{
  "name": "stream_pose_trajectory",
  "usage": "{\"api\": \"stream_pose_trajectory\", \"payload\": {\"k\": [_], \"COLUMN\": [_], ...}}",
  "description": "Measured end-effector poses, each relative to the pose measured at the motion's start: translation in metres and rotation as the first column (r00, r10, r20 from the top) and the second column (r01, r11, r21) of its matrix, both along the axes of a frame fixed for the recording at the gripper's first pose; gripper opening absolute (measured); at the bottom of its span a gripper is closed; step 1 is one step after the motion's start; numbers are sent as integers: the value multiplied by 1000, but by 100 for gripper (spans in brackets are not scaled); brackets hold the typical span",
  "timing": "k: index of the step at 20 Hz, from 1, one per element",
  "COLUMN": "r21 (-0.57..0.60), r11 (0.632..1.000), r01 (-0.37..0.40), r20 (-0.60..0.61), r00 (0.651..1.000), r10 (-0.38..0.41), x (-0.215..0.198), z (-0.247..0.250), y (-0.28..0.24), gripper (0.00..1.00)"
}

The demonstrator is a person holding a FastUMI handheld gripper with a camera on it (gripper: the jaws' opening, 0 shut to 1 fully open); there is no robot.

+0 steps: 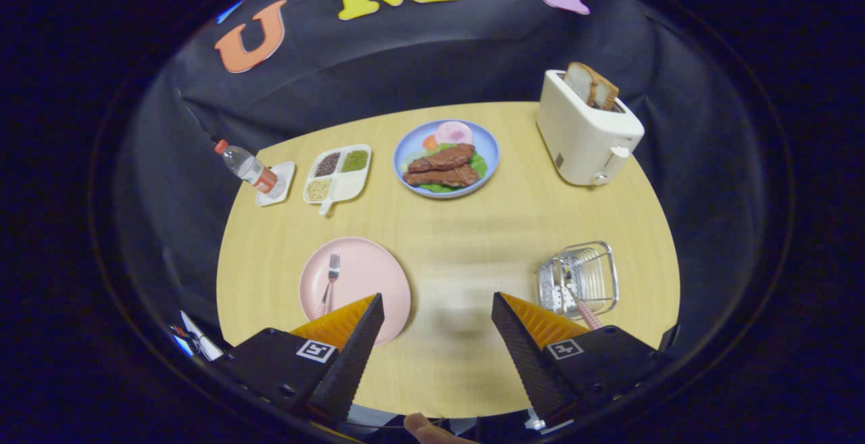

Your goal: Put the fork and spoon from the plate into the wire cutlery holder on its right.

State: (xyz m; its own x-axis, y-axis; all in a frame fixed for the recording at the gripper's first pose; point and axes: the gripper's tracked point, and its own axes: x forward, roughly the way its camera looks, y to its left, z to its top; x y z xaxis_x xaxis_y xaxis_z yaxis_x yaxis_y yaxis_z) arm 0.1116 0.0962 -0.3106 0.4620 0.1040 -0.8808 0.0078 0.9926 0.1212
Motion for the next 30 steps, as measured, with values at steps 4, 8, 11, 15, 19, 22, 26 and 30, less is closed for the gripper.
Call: {"api": "stream_pose_trajectory", "payload": {"k": [4,8,11,15,19,22,26,30], "r21": [-46,-18,21,2,-7,-17,-18,-35], "r11": [998,998,1000,1000,1000,999,999,999], "r01": [-50,-54,-20,3,29,38,34,41], "r20": [141,165,120,99,55,41,9,-1], "r00": [988,985,993,995,998,998,999,999], "r10": [56,56,18,-3,-28,-37,-34,-41], "x": [0,-12,-21,-23,-23,-21,-23,-27], "z": [-18,-52,-82,-110,-133,-145,-154,-155], "y": [57,113,149,170,180,182,188,187], "gripper": [97,95,95,87,71,59,28,10]}}
